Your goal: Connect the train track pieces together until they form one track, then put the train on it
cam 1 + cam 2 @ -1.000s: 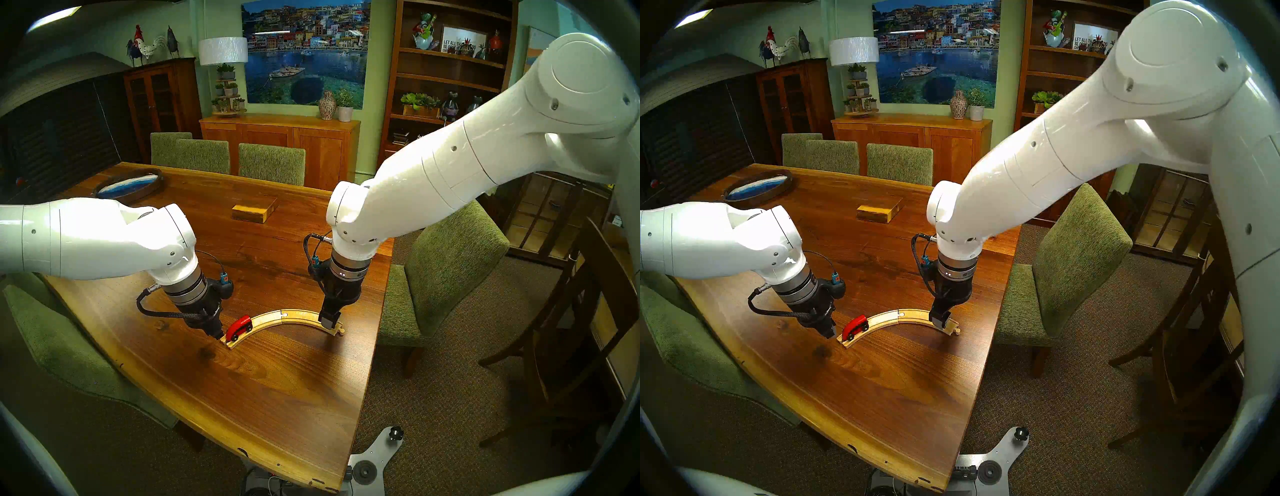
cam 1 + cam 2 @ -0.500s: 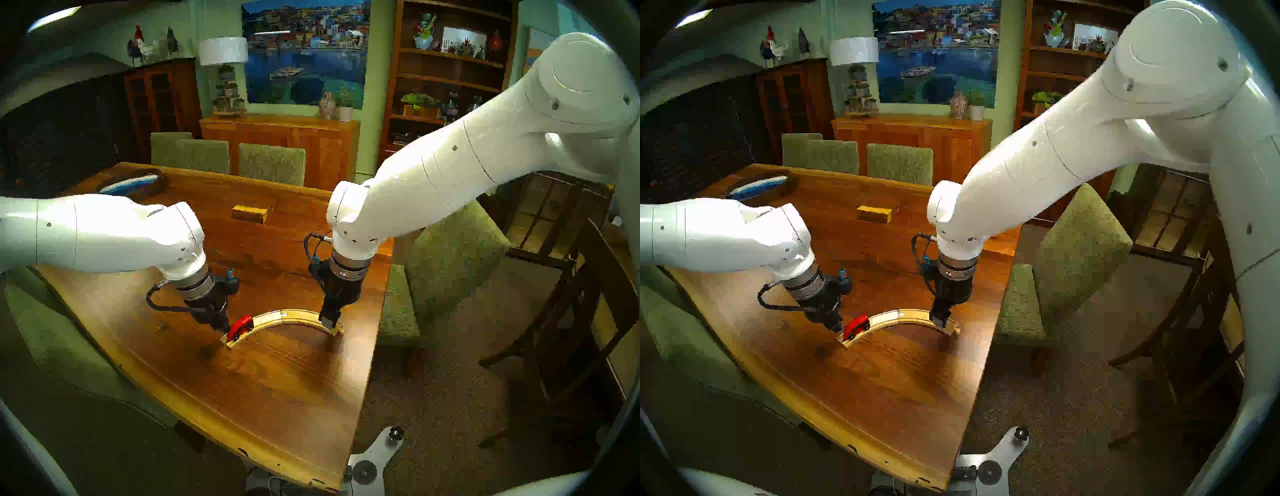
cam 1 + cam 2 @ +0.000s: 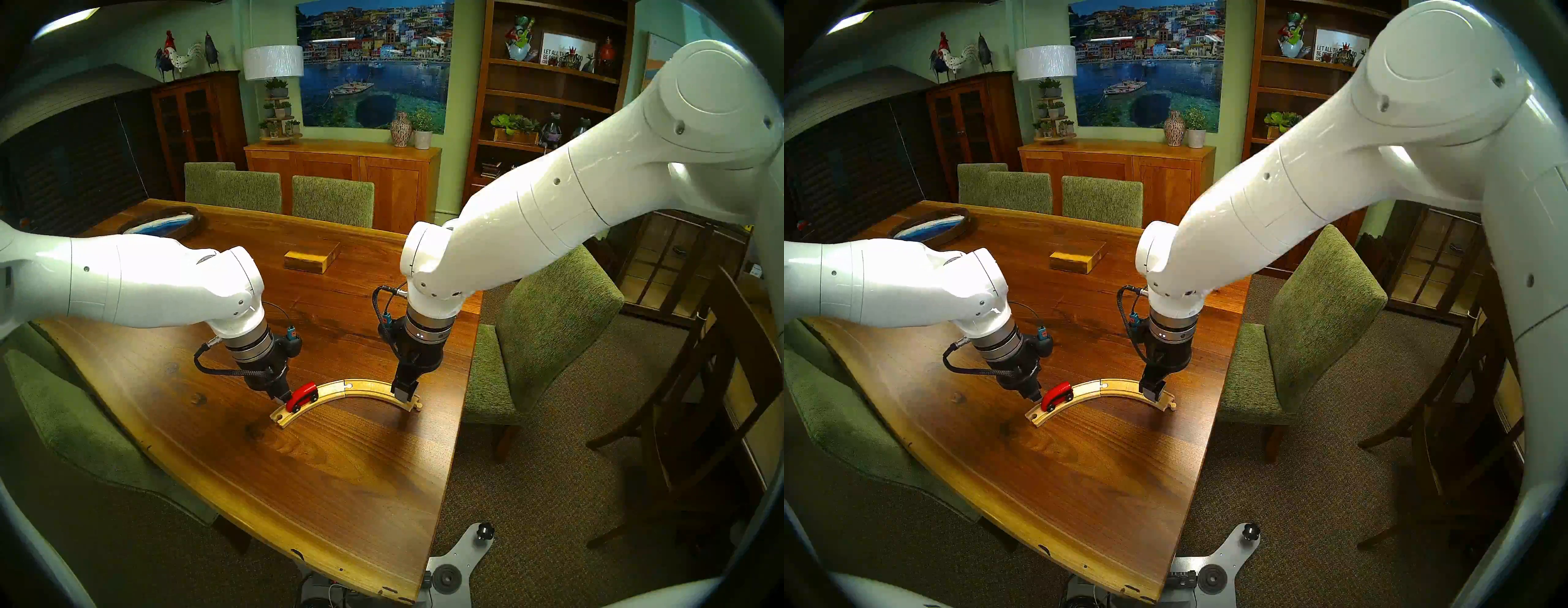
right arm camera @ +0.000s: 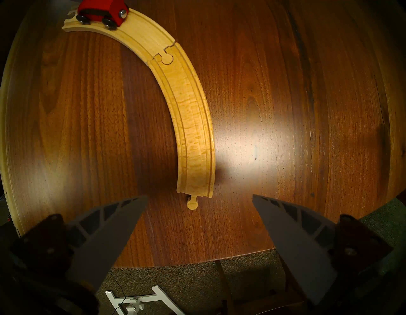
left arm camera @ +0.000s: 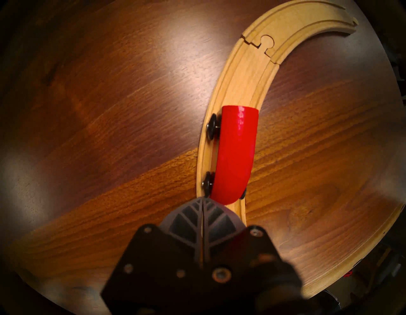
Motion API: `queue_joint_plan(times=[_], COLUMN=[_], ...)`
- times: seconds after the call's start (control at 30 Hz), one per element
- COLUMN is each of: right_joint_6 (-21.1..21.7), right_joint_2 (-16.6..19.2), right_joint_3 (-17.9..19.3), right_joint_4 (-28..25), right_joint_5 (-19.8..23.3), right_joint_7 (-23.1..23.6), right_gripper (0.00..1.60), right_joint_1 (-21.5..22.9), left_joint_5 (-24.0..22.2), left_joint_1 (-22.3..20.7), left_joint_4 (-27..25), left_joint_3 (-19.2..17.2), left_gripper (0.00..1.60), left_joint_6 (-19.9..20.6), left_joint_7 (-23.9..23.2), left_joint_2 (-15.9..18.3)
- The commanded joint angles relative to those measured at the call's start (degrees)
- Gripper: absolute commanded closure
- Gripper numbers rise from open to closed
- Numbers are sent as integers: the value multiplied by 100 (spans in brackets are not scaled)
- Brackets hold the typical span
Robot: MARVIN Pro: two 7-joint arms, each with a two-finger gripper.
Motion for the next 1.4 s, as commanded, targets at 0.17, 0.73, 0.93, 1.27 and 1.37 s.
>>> queue_joint_plan(times=[0.17,0.73,0.93,1.27,1.37], right_joint_6=[16,21,23,24,24], right_joint_2=[58,64,65,66,66], right_joint_3=[44,50,51,53,54], right_joint_4=[38,35,35,36,37], right_joint_5=[12,11,10,7,6], right_joint_7=[-3,-7,-9,-9,-10], right_gripper=[0,0,0,0,0], right_joint_1=[184,185,184,181,180], left_joint_5=[-42,-141,-157,-116,-104], left_joint_1=[-164,-9,14,-64,-107], left_joint_4=[206,408,491,626,614], left_joint_3=[-217,-332,-355,-359,-354], left_gripper=[160,160,160,160,160], left_joint_6=[59,151,173,163,157], left_joint_7=[-22,-29,-3,-14,-16], left_joint_2=[-335,-707,-759,-697,-641])
